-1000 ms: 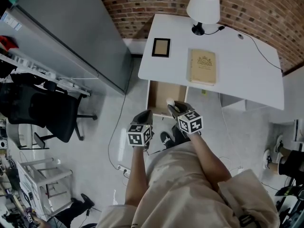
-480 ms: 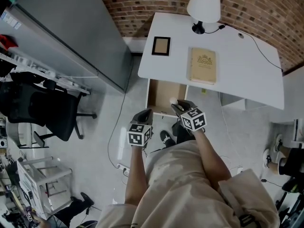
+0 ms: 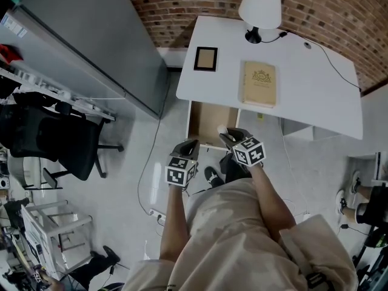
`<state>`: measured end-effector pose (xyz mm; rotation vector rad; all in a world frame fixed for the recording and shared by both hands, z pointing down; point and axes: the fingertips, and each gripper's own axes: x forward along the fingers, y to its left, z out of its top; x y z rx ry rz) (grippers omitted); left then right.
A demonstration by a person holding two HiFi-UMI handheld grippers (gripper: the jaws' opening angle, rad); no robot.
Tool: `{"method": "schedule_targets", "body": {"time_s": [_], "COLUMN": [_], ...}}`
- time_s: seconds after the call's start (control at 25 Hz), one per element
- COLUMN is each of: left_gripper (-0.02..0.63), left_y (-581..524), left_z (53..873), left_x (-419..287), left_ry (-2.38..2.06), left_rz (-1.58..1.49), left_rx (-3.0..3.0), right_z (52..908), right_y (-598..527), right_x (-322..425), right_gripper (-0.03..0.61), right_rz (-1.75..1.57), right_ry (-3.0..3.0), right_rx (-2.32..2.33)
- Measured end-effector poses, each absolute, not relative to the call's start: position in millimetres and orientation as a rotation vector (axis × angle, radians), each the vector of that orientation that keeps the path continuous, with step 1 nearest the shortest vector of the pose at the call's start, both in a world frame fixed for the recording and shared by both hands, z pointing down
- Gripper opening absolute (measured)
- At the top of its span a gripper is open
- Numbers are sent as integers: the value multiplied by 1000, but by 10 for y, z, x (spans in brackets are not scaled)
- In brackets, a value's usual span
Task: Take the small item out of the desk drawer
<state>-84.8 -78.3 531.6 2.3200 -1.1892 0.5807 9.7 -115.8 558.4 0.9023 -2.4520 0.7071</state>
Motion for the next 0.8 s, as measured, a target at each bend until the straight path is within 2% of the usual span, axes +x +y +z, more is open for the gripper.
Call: {"method": "schedule_targets", "body": {"time_s": [0.8], "left_gripper": [17], "left_y": [-901], "left_z": [5326], "left_x": [-1024], "left_ry": [-1258], "left_rz": [539], "left_rx": [2270], "right_z": [5537], "right_y": [-1302], "right_x": [-71], "right_gripper": [140], "right_rz": [726], "right_ry": [-2472], "right_rx": [877]}}
